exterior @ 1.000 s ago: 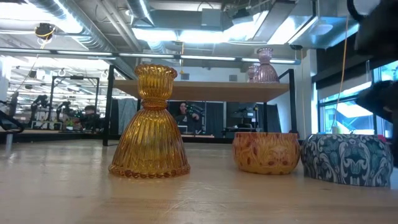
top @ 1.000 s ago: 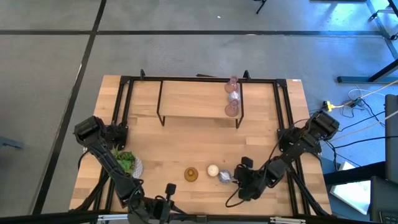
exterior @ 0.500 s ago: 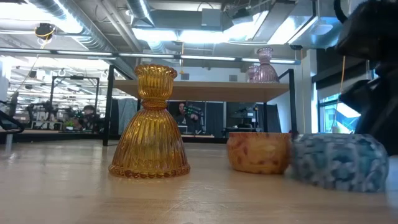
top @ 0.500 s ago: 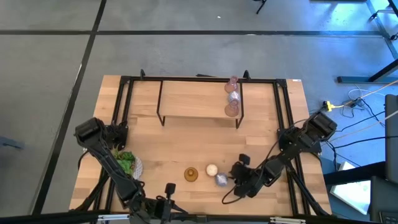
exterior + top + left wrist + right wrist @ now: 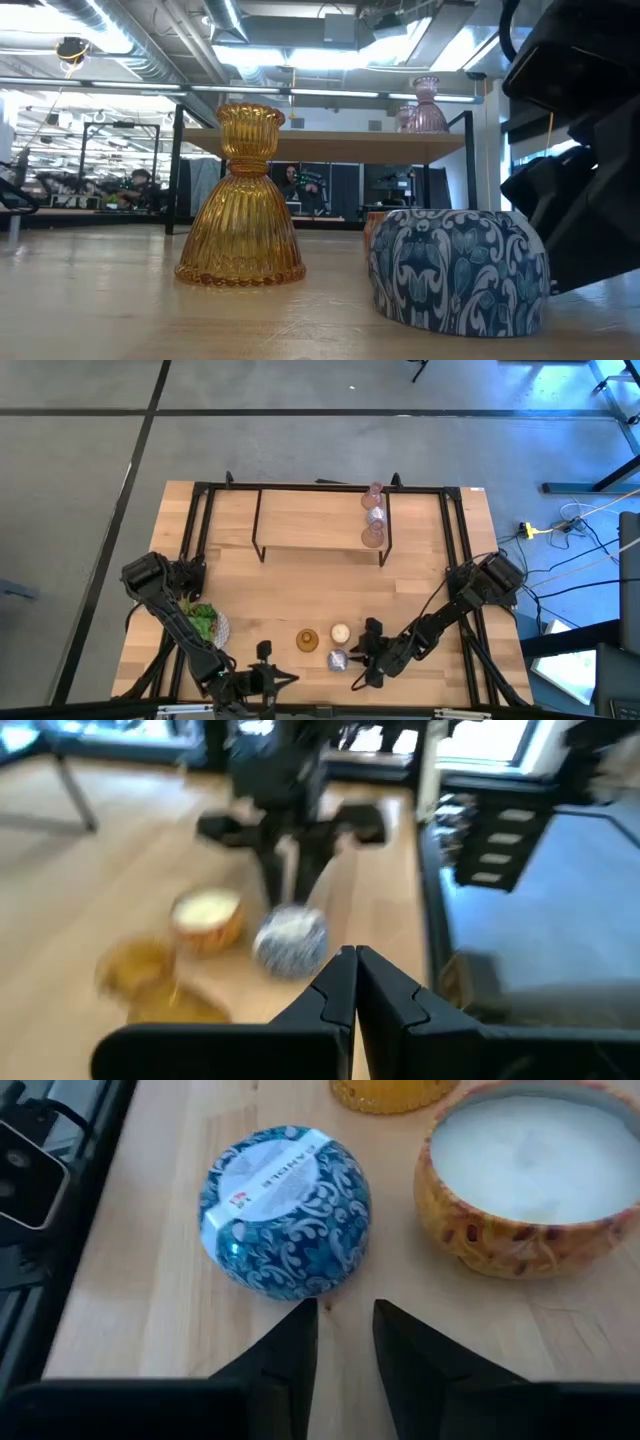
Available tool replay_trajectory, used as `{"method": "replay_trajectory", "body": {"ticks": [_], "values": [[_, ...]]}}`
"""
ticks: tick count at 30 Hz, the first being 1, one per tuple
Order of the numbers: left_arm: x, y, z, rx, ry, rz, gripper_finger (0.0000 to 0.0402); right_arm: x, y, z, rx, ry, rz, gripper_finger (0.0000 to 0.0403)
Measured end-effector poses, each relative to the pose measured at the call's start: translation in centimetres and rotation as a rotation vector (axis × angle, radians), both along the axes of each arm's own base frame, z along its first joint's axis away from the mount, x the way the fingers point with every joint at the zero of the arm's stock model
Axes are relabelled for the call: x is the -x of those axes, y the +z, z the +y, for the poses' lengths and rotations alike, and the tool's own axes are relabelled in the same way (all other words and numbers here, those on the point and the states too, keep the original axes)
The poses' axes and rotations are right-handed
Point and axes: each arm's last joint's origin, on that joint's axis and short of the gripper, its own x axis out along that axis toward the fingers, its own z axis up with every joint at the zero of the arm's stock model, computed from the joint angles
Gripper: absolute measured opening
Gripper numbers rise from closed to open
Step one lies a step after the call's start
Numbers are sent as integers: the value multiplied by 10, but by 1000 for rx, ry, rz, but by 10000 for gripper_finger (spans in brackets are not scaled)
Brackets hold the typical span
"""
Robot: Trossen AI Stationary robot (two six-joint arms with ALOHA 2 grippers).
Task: Pick & Place candle stick holders
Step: Put the blue scented candle on the shelf
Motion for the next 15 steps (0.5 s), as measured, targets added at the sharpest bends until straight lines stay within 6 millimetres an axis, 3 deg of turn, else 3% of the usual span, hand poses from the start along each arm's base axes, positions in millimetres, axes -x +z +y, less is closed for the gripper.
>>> {"method": "replay_trajectory", "body": {"ticks": [7, 12, 15], "values": [[-9, -48, 13, 14, 79, 68, 2, -14, 14, 7, 9, 22, -56, 103], [-16, -58, 17, -23, 44, 120, 2, -31, 27, 13, 28, 39, -109, 103], [-18, -61, 17, 3, -6, 165, 2, -39, 23, 18, 50, 55, -114, 103]]}}
